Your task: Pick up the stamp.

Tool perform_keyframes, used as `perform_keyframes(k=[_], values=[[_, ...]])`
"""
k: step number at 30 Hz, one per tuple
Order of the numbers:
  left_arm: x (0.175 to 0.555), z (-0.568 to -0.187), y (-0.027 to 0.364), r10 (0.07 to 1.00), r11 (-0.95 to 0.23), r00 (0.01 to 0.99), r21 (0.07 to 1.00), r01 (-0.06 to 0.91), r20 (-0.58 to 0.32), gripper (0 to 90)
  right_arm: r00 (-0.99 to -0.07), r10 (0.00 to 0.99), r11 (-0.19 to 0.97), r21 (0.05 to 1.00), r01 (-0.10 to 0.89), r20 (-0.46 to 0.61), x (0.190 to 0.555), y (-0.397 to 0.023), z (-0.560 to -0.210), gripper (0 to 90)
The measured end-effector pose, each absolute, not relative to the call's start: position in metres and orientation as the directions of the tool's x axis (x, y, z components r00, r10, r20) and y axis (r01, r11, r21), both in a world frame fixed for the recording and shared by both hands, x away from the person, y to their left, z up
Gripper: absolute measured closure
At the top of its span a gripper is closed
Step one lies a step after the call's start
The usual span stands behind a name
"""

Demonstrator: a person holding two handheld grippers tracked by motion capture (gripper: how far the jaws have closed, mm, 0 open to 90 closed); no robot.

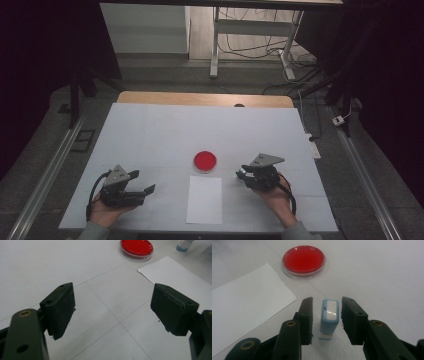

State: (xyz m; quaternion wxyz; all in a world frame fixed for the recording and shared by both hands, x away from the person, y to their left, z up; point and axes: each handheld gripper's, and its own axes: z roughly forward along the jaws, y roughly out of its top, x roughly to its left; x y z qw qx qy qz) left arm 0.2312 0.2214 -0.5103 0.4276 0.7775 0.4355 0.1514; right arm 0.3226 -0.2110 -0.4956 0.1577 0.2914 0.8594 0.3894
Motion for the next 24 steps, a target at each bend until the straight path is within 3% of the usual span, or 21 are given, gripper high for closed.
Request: perform_keyframes(k=[5,24], values=[[0.2315,-0.5108,0.2219,0.806,-0.257,0.576,0.796,0.548,-0.136,20.5,-0.778,0.627,0.535,0.754,0.381,-0.051,0.3230,-0.2110,-0.4980,74.5],[0.2319,-0.5125,0.2217,0.804,-0.265,0.579,0.792,0.550,-0.133,20.5,-0.778,0.626,0.515,0.774,0.367,-0.048,0.3208,-0.2133,-0.4942,75.2]])
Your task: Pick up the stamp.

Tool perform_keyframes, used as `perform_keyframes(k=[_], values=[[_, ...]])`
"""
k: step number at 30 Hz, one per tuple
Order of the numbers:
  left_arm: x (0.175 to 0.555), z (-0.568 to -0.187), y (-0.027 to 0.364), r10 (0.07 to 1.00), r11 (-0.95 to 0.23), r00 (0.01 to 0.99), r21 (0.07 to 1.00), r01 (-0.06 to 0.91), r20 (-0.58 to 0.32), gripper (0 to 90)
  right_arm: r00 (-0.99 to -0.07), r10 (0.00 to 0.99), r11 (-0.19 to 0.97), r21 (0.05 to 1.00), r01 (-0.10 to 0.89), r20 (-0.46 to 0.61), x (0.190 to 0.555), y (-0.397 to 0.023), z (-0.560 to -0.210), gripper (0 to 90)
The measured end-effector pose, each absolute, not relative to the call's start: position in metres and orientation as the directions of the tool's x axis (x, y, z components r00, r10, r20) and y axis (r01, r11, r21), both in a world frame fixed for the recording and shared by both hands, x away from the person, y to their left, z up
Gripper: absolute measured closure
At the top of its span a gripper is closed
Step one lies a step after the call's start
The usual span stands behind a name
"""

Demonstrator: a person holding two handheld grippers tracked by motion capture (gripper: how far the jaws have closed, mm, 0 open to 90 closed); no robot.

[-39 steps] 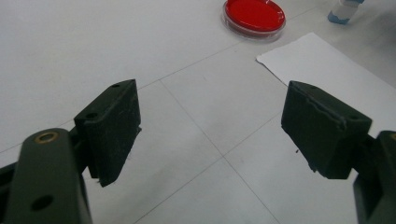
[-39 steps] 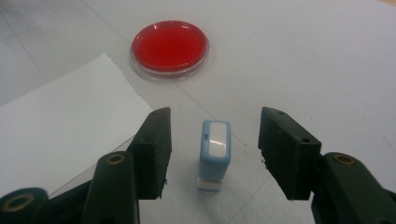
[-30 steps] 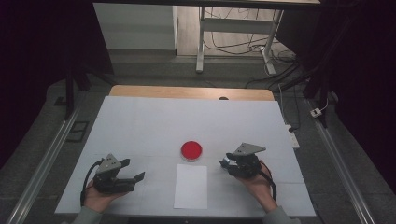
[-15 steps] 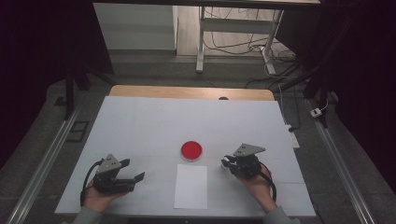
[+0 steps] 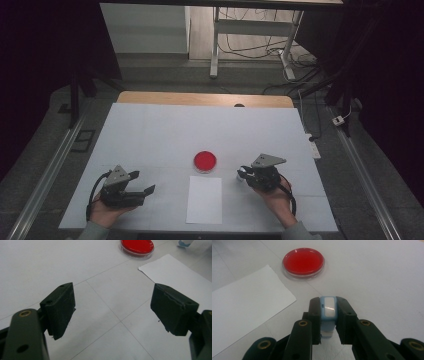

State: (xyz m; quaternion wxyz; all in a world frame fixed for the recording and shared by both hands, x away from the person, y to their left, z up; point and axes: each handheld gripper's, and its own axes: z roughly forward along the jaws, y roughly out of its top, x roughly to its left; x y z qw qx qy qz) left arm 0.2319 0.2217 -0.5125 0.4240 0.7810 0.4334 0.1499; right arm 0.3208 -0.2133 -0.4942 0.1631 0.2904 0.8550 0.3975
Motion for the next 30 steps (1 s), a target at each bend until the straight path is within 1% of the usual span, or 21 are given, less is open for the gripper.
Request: perform_keyframes(k=[15,30], values=[[0.233,-0.514,0.221,0.807,-0.269,0.577,0.788,0.554,-0.130,20.8,-0.772,0.633,0.481,0.807,0.344,-0.048,0.318,-0.216,-0.487,75.3],[0.233,-0.514,0.221,0.810,-0.267,0.573,0.788,0.555,-0.129,20.8,-0.774,0.633,0.428,0.845,0.320,-0.027,0.313,-0.216,-0.476,75.3]])
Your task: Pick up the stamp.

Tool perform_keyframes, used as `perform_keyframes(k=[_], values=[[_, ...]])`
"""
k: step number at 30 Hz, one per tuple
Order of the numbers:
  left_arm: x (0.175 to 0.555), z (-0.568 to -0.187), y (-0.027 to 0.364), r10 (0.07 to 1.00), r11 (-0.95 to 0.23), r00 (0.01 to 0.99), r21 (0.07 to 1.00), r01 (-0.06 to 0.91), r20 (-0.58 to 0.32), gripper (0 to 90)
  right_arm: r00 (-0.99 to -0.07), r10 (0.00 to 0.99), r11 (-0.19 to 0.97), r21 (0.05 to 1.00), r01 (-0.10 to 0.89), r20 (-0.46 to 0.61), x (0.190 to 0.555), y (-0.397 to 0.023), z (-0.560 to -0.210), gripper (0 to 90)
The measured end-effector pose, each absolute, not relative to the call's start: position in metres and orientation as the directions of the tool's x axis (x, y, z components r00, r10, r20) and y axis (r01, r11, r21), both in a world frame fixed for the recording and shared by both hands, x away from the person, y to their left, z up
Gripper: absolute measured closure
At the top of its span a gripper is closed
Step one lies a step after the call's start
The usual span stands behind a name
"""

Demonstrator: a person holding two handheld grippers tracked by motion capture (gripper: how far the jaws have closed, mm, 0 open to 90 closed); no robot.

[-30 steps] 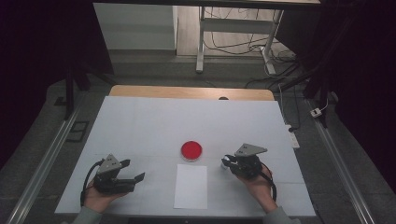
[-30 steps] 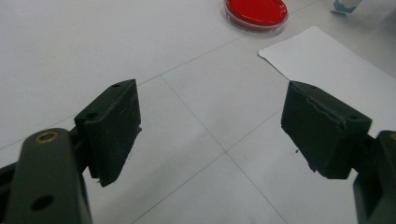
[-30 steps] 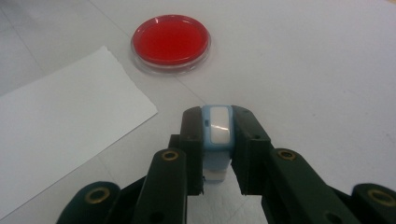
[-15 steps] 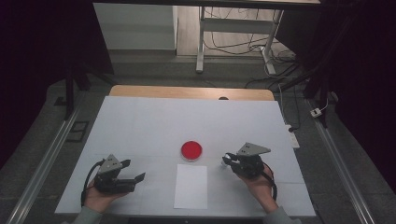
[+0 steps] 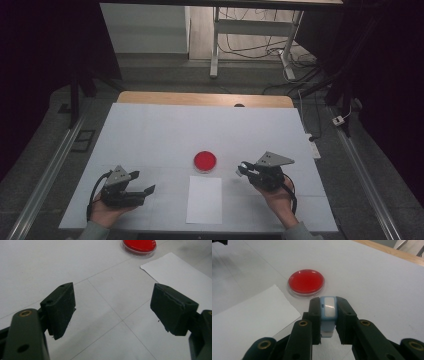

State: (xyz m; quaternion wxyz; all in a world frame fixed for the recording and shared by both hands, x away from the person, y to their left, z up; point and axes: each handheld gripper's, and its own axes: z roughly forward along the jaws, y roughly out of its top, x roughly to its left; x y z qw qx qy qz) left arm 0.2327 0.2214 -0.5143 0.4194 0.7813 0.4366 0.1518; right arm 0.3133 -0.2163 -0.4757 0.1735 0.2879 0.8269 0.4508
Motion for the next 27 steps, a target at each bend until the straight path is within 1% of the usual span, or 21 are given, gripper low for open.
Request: perform_keyframes(k=[16,27], values=[[0.2331,-0.5148,0.2217,0.811,-0.266,0.570,0.787,0.557,-0.130,20.8,-0.782,0.623,0.376,0.875,0.305,0.005,0.3081,-0.2142,-0.4681,75.3],[0.2332,-0.5151,0.2214,0.810,-0.268,0.572,0.786,0.558,-0.129,20.8,-0.796,0.605,0.365,0.880,0.304,0.024,0.3058,-0.2110,-0.4658,75.3]])
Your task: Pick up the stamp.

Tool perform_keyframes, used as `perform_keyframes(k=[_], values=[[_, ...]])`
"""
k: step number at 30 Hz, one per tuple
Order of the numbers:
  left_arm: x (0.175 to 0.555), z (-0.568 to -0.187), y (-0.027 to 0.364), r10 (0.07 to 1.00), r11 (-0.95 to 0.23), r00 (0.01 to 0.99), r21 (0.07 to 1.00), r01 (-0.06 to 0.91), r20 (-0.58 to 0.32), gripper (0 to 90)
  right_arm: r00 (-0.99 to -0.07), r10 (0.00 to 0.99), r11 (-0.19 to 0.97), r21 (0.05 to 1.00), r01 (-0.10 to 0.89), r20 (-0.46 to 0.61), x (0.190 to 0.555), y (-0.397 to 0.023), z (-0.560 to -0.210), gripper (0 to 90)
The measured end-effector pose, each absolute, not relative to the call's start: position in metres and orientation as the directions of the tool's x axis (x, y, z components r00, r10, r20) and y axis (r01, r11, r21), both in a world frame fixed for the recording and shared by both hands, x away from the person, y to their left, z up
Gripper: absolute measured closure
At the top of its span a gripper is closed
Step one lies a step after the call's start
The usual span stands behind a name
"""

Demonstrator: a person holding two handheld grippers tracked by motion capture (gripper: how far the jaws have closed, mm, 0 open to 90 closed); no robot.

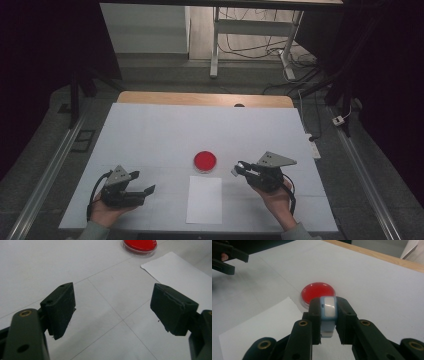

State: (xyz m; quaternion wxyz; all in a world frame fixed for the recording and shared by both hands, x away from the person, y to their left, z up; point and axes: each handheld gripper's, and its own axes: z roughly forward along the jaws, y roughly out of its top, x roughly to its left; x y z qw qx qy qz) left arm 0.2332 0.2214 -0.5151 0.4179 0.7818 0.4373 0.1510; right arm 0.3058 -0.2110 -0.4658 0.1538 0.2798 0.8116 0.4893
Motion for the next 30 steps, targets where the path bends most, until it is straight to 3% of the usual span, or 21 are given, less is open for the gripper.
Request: perform_keyframes(k=[30], values=[[0.233,-0.516,0.220,0.809,-0.270,0.573,0.785,0.558,-0.129,20.8,-0.814,0.576,0.310,0.902,0.302,0.074,0.297,-0.197,-0.463,75.3]])
